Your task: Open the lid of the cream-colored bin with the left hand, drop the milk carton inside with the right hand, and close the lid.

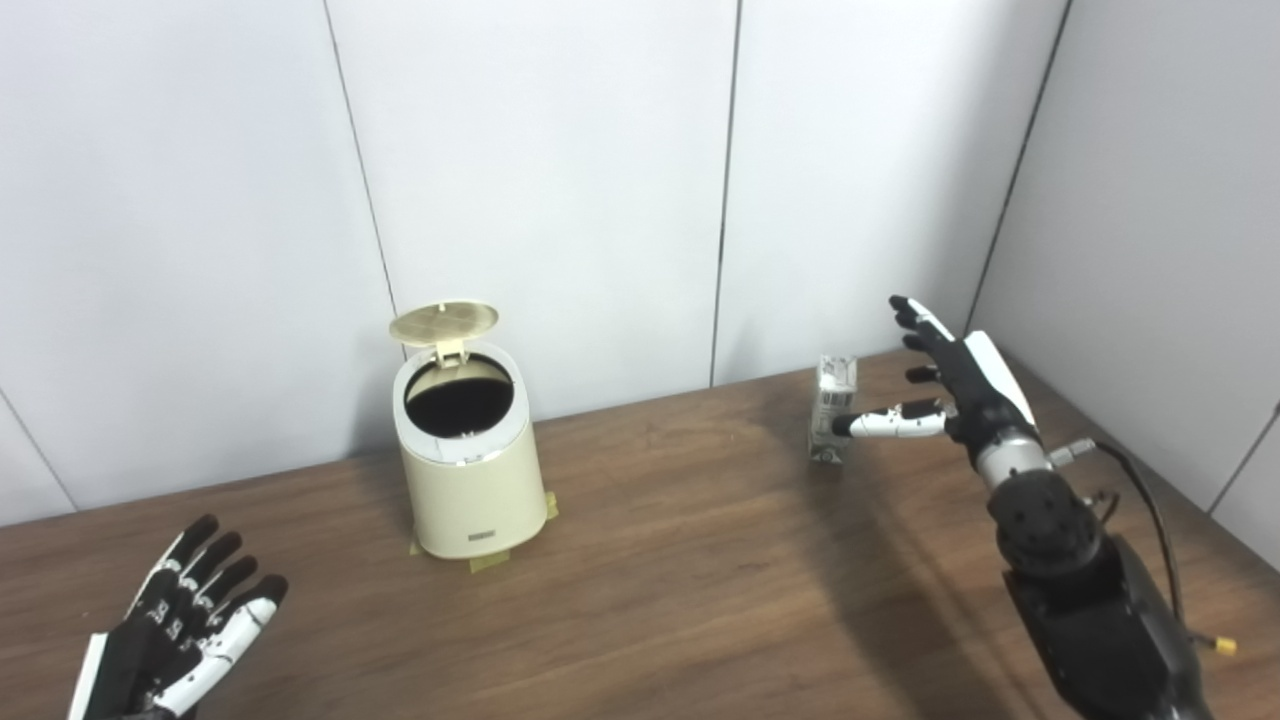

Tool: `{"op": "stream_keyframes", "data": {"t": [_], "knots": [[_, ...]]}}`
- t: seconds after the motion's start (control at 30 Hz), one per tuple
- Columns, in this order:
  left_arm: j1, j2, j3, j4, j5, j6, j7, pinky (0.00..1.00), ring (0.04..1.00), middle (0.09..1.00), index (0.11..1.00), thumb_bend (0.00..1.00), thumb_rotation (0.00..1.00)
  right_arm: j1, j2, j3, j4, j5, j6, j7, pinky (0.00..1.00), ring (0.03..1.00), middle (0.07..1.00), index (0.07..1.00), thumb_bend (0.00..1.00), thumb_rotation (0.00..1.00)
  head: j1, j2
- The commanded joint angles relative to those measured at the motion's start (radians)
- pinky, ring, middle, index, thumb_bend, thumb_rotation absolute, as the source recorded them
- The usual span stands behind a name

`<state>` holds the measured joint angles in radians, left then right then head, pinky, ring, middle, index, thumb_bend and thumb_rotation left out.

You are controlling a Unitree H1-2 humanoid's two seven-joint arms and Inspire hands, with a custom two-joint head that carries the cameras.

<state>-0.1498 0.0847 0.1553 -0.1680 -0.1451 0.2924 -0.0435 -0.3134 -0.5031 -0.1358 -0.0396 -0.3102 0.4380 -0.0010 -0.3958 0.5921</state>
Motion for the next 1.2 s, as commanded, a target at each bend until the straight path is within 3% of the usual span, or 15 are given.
{"op": "stream_keyframes", "data": {"t": [0.0,0.27,0.6,0.73,1.0,1.07,1.17], "knots": [[-0.032,0.007,0.003,-0.037,-0.011,-0.025,0.002,0.79,0.833,0.873,0.898,0.64,0.05,-0.083,-0.06,0.008,0.043,-0.013,-0.029,0.021,0.79,0.905,0.922,0.905,0.86,0.14,-0.001,0.001],[-0.03,0.008,-0.002,-0.06,-0.004,-0.005,0.013,0.78,0.816,0.868,0.895,0.62,0.07,-0.18,-0.094,0.043,0.222,0.001,-0.026,0.055,0.69,0.863,0.901,0.883,0.86,0.13,0.005,0.003],[-0.032,0.003,-0.006,-0.072,0.006,0.017,0.026,0.91,0.857,0.863,0.888,0.62,0.04,-0.266,-0.078,0.061,0.377,0.008,-0.06,0.033,0.76,0.821,0.843,0.842,0.87,0.09,0.013,0.007],[-0.032,0.007,-0.01,-0.07,0.012,0.019,0.031,0.91,0.862,0.861,0.886,0.62,0.04,-0.286,-0.072,0.073,0.42,0.003,-0.08,0.015,0.78,0.828,0.837,0.827,0.88,0.1,0.014,0.009],[-0.029,0.022,-0.04,-0.053,0.058,0.022,0.03,0.93,0.875,0.861,0.886,0.61,0.07,-0.306,-0.059,0.105,0.473,-0.01,-0.108,-0.029,0.73,0.774,0.789,0.797,0.89,0.11,0.022,0.011],[-0.027,0.022,-0.043,-0.049,0.056,0.023,0.028,0.88,0.868,0.862,0.887,0.6,0.04,-0.305,-0.056,0.105,0.47,-0.004,-0.111,-0.031,0.72,0.772,0.787,0.79,0.88,0.1,0.022,0.011],[-0.025,0.024,-0.046,-0.034,0.053,0.016,0.024,0.89,0.873,0.865,0.887,0.61,0.04,-0.305,-0.052,0.105,0.471,-0.003,-0.111,-0.035,0.72,0.772,0.788,0.791,0.88,0.1,0.023,0.01]]}}
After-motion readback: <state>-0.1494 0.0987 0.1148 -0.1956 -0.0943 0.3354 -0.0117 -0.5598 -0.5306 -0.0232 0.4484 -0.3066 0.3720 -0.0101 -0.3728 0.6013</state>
